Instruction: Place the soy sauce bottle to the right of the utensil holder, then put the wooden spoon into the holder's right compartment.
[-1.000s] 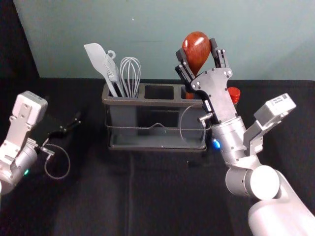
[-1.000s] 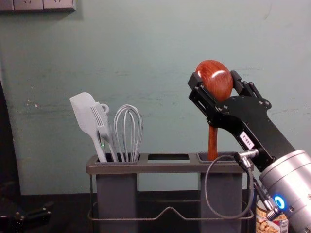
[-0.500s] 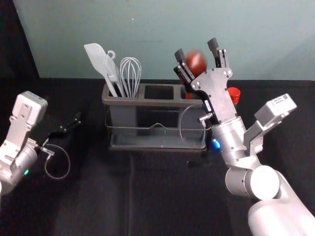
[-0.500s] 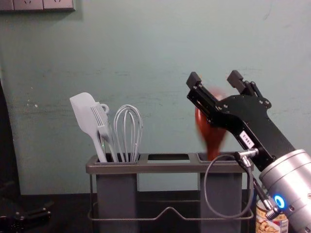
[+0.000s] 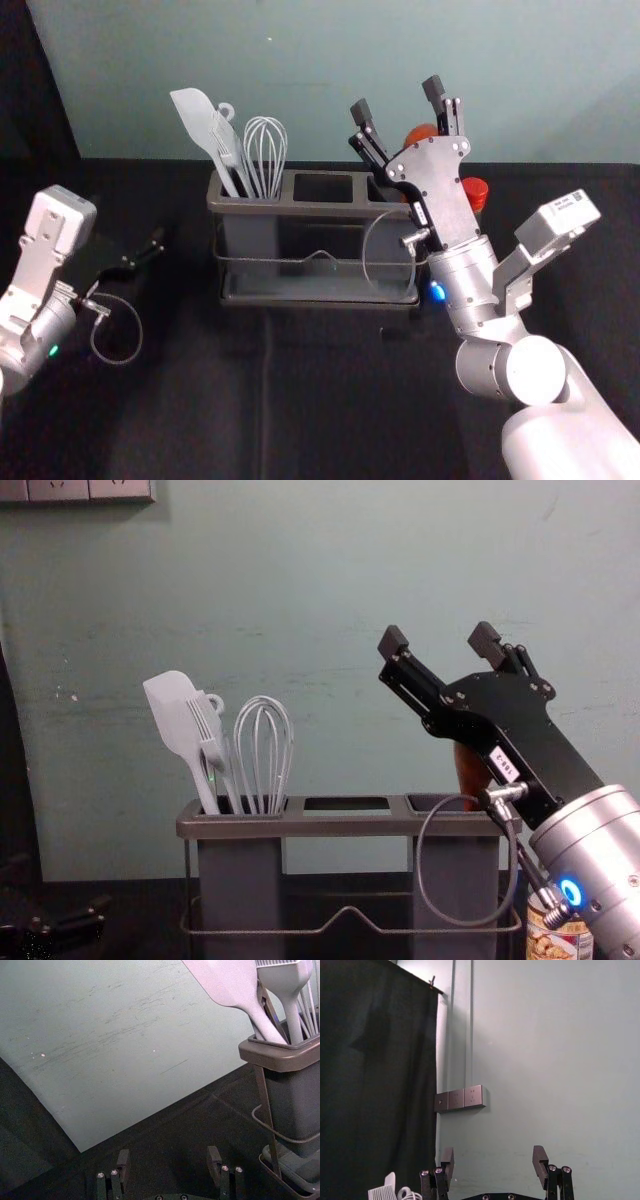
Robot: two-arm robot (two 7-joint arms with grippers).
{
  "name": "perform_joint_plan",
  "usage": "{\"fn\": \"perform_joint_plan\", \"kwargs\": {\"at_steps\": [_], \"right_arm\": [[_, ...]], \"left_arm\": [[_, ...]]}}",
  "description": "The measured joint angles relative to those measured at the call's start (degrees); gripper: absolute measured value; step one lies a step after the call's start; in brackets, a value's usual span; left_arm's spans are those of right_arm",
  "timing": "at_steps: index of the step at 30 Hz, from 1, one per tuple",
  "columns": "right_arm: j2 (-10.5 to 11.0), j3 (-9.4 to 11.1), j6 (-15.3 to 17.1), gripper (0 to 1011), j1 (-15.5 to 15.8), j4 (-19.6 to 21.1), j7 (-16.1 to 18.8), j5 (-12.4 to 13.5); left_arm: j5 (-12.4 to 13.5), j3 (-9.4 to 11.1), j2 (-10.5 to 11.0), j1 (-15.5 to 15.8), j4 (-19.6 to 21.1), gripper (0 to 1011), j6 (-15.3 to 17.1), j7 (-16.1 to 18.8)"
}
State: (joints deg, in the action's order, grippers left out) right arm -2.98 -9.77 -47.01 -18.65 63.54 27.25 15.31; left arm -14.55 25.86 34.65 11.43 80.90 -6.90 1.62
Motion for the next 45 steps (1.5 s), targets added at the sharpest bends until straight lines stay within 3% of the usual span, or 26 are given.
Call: {"fn": "perform_joint_plan", "kwargs": {"at_steps": [8, 11, 16, 24, 35, 39, 42, 45], "right_arm": [[0.1, 0.0, 0.1, 1003, 0.2, 1.3, -0.1, -0.2], [0.5, 0.0, 0.1, 1003, 0.2, 3.2, -0.6, -1.6], [2.2, -0.3, 1.4, 1003, 0.1, 8.1, -1.2, -4.3], [5.5, 0.3, 3.9, 1002, -0.7, 14.6, -1.5, -4.1], [10.3, 5.1, 6.4, 1003, 1.0, 19.8, -2.8, -1.3], [12.8, 7.7, 9.5, 1002, 3.0, 21.3, -3.4, -0.9], [13.5, 8.5, 10.7, 1003, 3.8, 21.6, -3.8, -1.1], [15.3, 9.8, 14.6, 1002, 5.9, 22.1, -5.0, -2.5]], "left_arm": [[0.0, 0.0, 0.0, 0.0, 0.0, 1000, 0.0, 0.0], [0.0, 0.0, 0.0, 0.0, 0.0, 1000, 0.0, 0.0], [0.0, 0.0, 0.0, 0.0, 0.0, 1000, 0.0, 0.0], [0.0, 0.0, 0.0, 0.0, 0.0, 1000, 0.0, 0.0], [0.0, 0.0, 0.0, 0.0, 0.0, 1001, 0.0, 0.0], [0.0, 0.0, 0.0, 0.0, 0.0, 1000, 0.0, 0.0], [0.0, 0.0, 0.0, 0.0, 0.0, 1000, 0.0, 0.0], [0.0, 0.0, 0.0, 0.0, 0.0, 1000, 0.0, 0.0]]}}
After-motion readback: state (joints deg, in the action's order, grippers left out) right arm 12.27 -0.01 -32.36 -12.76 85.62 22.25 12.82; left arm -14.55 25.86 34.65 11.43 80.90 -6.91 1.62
